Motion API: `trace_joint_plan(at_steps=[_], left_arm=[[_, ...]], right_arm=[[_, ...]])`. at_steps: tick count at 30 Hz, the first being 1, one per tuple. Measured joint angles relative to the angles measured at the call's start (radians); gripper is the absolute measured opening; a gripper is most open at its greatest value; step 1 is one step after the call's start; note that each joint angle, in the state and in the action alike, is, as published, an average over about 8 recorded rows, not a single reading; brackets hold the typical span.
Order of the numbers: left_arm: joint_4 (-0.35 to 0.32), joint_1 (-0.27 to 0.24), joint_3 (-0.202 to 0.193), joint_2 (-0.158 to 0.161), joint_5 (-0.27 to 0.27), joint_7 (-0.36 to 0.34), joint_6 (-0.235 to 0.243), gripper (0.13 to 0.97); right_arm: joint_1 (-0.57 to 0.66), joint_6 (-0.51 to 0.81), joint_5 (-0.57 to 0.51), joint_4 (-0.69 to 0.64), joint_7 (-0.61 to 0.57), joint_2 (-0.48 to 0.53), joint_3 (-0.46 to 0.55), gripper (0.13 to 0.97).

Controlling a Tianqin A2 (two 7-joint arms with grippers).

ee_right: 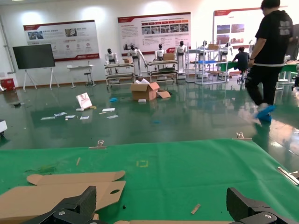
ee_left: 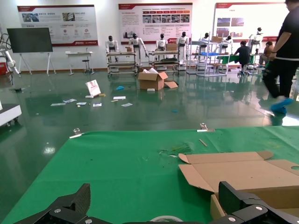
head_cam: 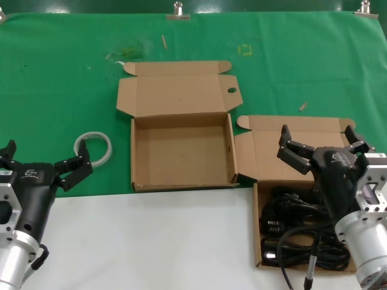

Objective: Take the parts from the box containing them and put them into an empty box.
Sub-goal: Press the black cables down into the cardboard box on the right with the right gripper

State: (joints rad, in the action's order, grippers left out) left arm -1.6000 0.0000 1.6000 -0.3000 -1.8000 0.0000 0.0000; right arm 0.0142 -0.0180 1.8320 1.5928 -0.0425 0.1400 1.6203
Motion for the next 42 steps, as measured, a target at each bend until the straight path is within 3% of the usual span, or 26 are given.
trace_joint_plan(at_steps=[31, 37, 42], left_arm=[[0.0, 0.0, 0.0, 0.0, 0.0, 0.0, 0.0, 0.965], [0.0, 0.0, 0.0, 0.0, 0.0, 0.0, 0.0, 0.965], [0.0, 0.0, 0.0, 0.0, 0.0, 0.0, 0.0, 0.965]], right_arm=[[0.0, -0.02, 0.014, -0.004, 0.001, -0.001, 0.026, 0.966], [-0.003, -0.076, 0.066, -0.011, -0.021, -0.002, 0.077, 0.966], [-0.009, -0.175, 0.172, 0.001, -0.103, -0.002, 0.148, 0.966]])
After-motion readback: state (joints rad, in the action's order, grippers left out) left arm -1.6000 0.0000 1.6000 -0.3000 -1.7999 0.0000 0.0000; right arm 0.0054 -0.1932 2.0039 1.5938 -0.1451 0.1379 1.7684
